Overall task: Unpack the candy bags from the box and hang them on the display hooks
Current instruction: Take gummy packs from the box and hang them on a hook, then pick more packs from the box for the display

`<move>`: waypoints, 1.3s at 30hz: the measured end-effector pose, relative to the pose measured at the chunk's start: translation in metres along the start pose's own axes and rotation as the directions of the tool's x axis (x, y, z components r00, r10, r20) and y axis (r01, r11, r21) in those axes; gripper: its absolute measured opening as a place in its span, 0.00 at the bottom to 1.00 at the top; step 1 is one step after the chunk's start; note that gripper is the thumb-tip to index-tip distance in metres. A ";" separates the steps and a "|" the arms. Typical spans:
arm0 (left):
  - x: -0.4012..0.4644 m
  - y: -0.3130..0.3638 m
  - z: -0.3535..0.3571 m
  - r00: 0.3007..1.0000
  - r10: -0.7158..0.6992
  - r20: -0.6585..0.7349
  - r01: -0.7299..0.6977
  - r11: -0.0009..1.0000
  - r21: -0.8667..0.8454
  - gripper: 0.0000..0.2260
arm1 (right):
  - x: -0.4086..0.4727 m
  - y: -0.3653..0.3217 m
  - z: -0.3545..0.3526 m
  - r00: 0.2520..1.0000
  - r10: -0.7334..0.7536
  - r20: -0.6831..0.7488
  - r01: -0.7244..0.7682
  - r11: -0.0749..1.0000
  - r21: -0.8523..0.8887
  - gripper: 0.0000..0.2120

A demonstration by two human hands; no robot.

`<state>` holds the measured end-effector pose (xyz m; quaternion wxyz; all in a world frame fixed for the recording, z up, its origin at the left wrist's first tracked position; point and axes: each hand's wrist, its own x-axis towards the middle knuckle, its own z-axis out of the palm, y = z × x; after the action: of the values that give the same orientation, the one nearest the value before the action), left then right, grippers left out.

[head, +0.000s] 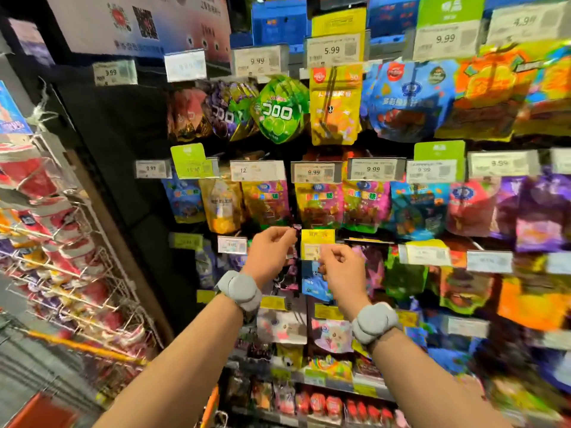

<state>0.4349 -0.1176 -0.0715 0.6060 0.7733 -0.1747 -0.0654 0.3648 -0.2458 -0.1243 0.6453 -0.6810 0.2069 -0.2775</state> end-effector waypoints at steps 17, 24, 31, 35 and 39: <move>-0.092 -0.114 0.107 0.877 -0.461 0.138 0.466 0.885 -0.007 0.10 | -0.082 0.159 -0.112 0.916 0.393 0.084 -0.390 0.919 -0.055 0.10; -0.129 -0.178 0.129 0.760 -0.634 0.140 0.638 0.770 0.025 0.12 | -0.125 0.220 -0.135 0.841 0.539 0.045 -0.524 0.833 -0.179 0.17; -0.154 -0.238 0.149 0.557 -0.808 0.192 0.811 0.579 0.086 0.10 | -0.170 0.278 -0.152 0.673 0.739 -0.006 -0.721 0.654 -0.229 0.16; -0.175 -0.283 0.162 0.480 -0.859 0.177 0.855 0.503 0.125 0.10 | -0.191 0.310 -0.157 0.606 0.793 -0.069 -0.788 0.586 -0.187 0.17; -0.191 -0.321 0.171 0.392 -0.899 0.194 0.896 0.421 0.138 0.08 | -0.209 0.351 -0.156 0.514 0.850 -0.113 -0.855 0.497 -0.150 0.09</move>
<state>0.2651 -0.1414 -0.4446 0.4452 0.7347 0.1974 -0.4722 0.1322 -0.2600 -0.4938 0.6288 -0.5443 0.5481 0.0890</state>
